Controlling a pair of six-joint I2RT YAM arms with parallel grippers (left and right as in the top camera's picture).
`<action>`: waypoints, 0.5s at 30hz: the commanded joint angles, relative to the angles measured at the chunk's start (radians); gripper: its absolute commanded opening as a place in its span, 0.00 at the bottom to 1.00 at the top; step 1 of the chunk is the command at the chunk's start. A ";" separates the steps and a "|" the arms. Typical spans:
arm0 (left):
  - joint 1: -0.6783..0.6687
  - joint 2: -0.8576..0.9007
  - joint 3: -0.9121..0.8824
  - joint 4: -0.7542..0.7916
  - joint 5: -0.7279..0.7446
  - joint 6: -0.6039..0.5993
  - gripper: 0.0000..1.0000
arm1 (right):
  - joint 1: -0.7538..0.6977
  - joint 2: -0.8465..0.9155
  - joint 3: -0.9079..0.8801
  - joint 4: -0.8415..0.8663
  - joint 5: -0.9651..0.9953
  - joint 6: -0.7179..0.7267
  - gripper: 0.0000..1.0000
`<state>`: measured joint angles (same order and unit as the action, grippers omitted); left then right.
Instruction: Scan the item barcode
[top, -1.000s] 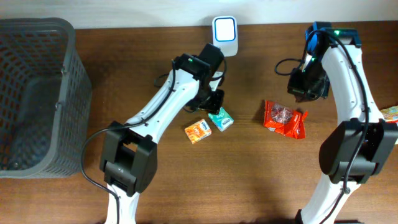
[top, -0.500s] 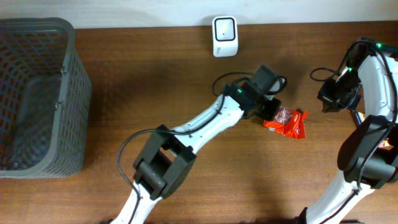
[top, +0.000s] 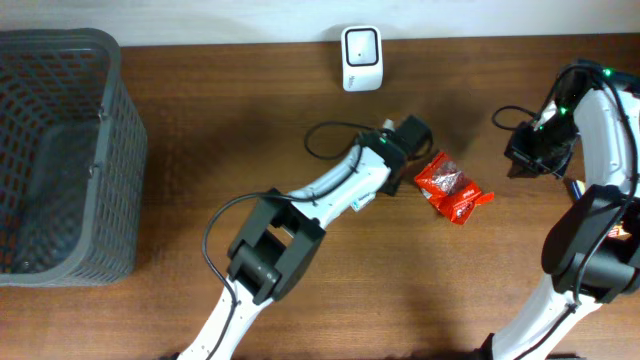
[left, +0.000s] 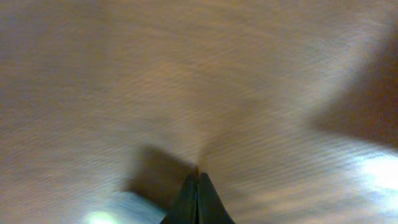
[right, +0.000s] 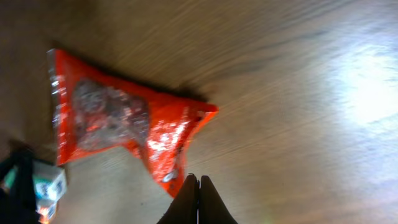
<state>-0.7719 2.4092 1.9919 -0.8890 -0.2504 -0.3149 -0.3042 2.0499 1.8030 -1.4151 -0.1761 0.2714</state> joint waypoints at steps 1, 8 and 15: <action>0.050 -0.064 0.121 -0.074 -0.064 -0.003 0.00 | 0.064 0.004 -0.020 0.037 -0.049 -0.032 0.04; 0.265 -0.259 0.191 -0.264 -0.062 -0.003 0.99 | 0.168 0.005 -0.280 0.320 -0.054 0.036 0.04; 0.472 -0.289 0.190 -0.462 -0.060 -0.003 0.99 | 0.339 0.005 -0.413 0.486 -0.058 0.108 0.04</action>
<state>-0.3477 2.1429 2.1738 -1.3224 -0.3038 -0.3149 -0.0551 2.0388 1.4273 -0.9512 -0.2283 0.3477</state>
